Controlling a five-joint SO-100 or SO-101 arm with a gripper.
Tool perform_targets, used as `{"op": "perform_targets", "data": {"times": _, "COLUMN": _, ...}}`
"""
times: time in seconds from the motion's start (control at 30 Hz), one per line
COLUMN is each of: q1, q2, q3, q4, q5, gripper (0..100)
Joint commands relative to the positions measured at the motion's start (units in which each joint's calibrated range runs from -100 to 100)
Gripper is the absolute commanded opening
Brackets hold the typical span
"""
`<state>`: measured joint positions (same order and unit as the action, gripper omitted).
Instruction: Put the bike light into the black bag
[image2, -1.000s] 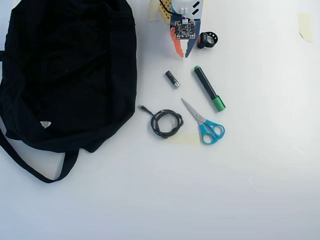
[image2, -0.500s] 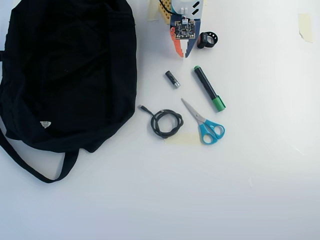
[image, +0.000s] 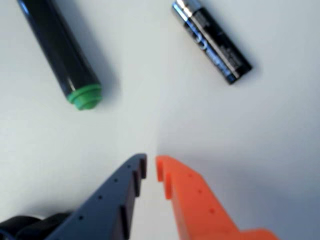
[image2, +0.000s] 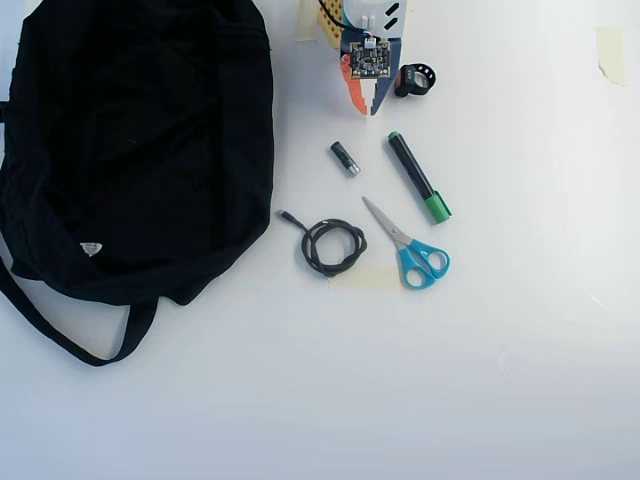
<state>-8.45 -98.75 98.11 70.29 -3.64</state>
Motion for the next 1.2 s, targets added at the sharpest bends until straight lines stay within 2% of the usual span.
{"op": "perform_targets", "data": {"times": 0.0, "q1": -0.38, "q2": -0.91, "q3": 1.26, "q4": 1.98, "q5": 0.33, "gripper": 2}}
{"op": "perform_targets", "data": {"times": 0.1, "q1": -0.6, "q2": -0.75, "q3": -0.9, "q4": 0.0, "q5": 2.9, "gripper": 3}}
{"op": "perform_targets", "data": {"times": 0.23, "q1": -1.8, "q2": 0.17, "q3": -7.19, "q4": -4.05, "q5": 16.01, "gripper": 3}}
{"op": "perform_targets", "data": {"times": 0.3, "q1": -1.5, "q2": 2.82, "q3": -10.87, "q4": -7.24, "q5": 20.16, "gripper": 2}}
{"op": "perform_targets", "data": {"times": 0.53, "q1": -2.1, "q2": 22.99, "q3": -25.88, "q4": -29.46, "q5": 9.14, "gripper": 2}}
{"op": "perform_targets", "data": {"times": 0.6, "q1": -2.25, "q2": 27.39, "q3": -29.74, "q4": -34.63, "q5": 7.57, "gripper": 2}}
{"op": "perform_targets", "data": {"times": 0.73, "q1": -2.17, "q2": 36.27, "q3": -38.9, "q4": -38.07, "q5": 6.68, "gripper": 3}}
{"op": "perform_targets", "data": {"times": 0.97, "q1": -1.42, "q2": 52.95, "q3": -58.04, "q4": -38.16, "q5": 5.47, "gripper": 2}}
{"op": "perform_targets", "data": {"times": 1.17, "q1": 0.3, "q2": 68.13, "q3": -70.62, "q4": -45.65, "q5": 5.53, "gripper": 2}}
